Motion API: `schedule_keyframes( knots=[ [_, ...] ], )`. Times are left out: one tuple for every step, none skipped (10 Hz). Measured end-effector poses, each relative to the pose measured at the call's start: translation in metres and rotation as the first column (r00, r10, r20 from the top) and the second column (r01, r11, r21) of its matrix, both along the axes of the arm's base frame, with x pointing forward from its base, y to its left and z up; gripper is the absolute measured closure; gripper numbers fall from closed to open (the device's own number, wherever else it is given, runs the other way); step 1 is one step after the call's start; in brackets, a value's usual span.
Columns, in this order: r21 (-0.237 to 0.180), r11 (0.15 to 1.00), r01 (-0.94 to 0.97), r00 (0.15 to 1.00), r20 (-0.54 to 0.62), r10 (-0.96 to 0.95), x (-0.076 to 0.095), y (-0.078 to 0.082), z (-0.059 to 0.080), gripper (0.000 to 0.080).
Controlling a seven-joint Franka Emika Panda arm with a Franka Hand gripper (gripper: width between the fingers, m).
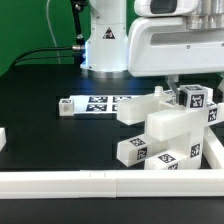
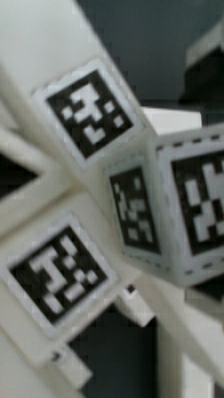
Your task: Assemble chair
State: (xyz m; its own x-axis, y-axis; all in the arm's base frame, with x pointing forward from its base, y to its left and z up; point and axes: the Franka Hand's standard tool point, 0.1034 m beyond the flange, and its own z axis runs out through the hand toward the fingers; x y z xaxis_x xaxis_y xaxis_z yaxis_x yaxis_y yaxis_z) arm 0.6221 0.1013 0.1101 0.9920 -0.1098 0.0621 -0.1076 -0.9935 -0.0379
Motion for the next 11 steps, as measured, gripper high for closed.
schedule_keyframes(
  knots=[
    [0.005,0.998,0.070,0.998,-0.002,-0.070,0.0000,0.0001,0.0000,0.0518],
    [0.009,0.990,0.139,0.990,-0.003,-0.139,0.0003,-0.0001,-0.0003,0.0518],
    [0.013,0.978,0.210,0.978,-0.003,-0.210,0.0010,-0.0001,-0.0005,0.0518],
    [0.021,0.948,0.316,0.949,-0.005,-0.316,0.0015,0.0013,-0.0006,0.0518],
    [0.030,0.916,0.400,0.916,0.002,-0.400,0.0035,0.0012,-0.0008,0.0518],
    [0.040,0.880,0.474,0.880,0.007,-0.474,0.0052,0.0013,-0.0009,0.0518],
    [0.049,0.816,0.575,0.817,0.000,-0.576,0.0055,0.0024,-0.0008,0.0518],
    [0.054,0.753,0.656,0.754,-0.007,-0.657,0.0058,0.0011,-0.0007,0.0518],
    [0.058,0.705,0.707,0.707,-0.012,-0.708,0.0060,0.0003,-0.0008,0.0518],
    [0.067,0.612,0.788,0.614,-0.025,-0.789,0.0063,-0.0005,-0.0008,0.0518],
    [0.075,0.525,0.848,0.529,-0.040,-0.848,0.0065,-0.0005,-0.0009,0.0517]
  ],
)
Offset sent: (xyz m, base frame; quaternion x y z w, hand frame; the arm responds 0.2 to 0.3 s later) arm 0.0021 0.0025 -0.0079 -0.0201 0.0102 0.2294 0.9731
